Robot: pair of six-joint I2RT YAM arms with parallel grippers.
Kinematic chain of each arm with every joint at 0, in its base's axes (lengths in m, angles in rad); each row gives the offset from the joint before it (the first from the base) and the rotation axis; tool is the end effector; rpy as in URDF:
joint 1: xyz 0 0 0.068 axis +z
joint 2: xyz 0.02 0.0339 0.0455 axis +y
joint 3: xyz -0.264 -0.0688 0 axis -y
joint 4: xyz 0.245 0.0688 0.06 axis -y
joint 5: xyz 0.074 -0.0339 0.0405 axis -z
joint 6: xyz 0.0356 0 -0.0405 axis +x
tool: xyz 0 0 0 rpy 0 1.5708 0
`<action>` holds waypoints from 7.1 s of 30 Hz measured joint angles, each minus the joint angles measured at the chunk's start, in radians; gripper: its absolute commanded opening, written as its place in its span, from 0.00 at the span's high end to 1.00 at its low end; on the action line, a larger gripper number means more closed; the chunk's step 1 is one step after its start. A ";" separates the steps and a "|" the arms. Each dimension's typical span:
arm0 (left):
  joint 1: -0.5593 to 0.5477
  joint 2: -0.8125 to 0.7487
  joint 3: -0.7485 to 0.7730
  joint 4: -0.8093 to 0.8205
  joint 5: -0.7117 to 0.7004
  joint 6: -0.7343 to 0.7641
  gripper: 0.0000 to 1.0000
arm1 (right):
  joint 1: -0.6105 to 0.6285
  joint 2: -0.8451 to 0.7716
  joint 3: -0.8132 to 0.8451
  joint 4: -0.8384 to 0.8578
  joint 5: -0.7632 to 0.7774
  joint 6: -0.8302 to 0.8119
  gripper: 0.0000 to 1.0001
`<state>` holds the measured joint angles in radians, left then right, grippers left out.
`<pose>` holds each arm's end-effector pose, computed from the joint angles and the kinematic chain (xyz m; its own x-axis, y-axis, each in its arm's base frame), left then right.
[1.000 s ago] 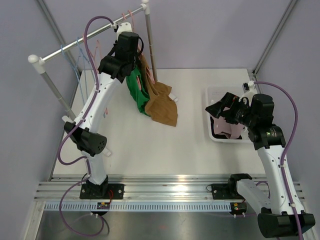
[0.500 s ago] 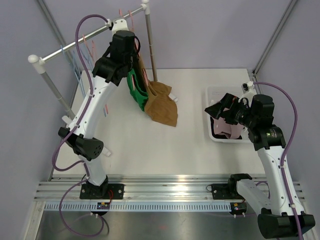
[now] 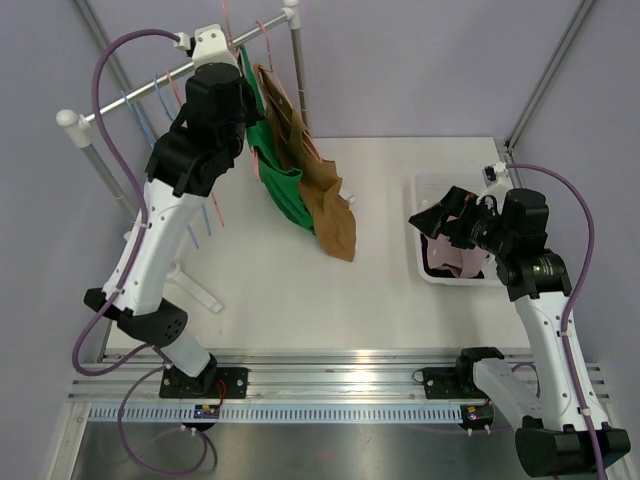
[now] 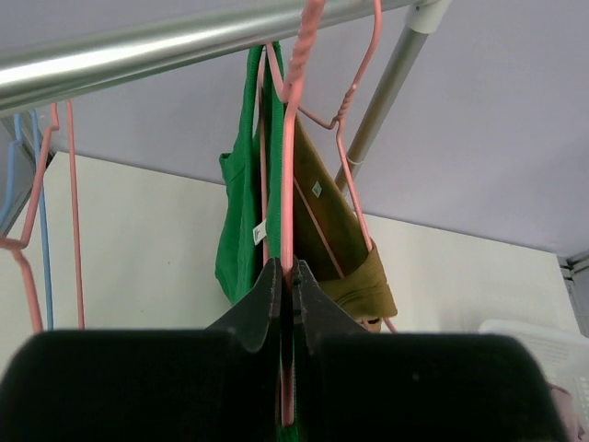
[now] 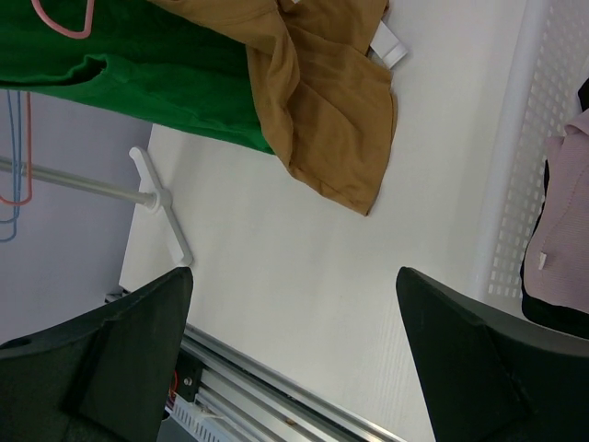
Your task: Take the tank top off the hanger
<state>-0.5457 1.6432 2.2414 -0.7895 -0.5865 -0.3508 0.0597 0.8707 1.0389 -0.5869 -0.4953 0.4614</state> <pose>0.2748 -0.1438 0.5447 -0.1416 -0.2489 -0.9581 -0.0861 0.9673 -0.2386 0.1763 0.0275 0.3727 -0.5798 0.3577 -0.7320 -0.2545 0.7740 0.5798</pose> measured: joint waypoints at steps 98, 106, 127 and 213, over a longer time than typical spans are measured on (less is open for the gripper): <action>-0.050 -1.192 -1.564 0.489 1.089 -0.508 1.00 | 0.629 0.228 -0.229 0.520 0.245 0.012 0.44; -0.050 -1.191 -1.564 0.491 1.088 -0.512 1.00 | 0.629 0.219 -0.225 0.575 0.203 0.044 0.12; -0.050 -1.197 -1.548 0.463 1.077 -0.508 1.00 | 0.633 0.237 -0.194 0.546 0.314 0.036 1.00; -0.177 -0.486 -1.003 0.880 -0.269 -0.407 1.00 | 0.567 0.038 0.099 -0.061 0.400 -0.106 0.01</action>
<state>-0.7231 1.1572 1.2381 0.0902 -0.8555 -0.7578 0.6270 0.9089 1.1381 -0.6479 -0.0952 0.3550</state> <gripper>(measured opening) 0.023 0.993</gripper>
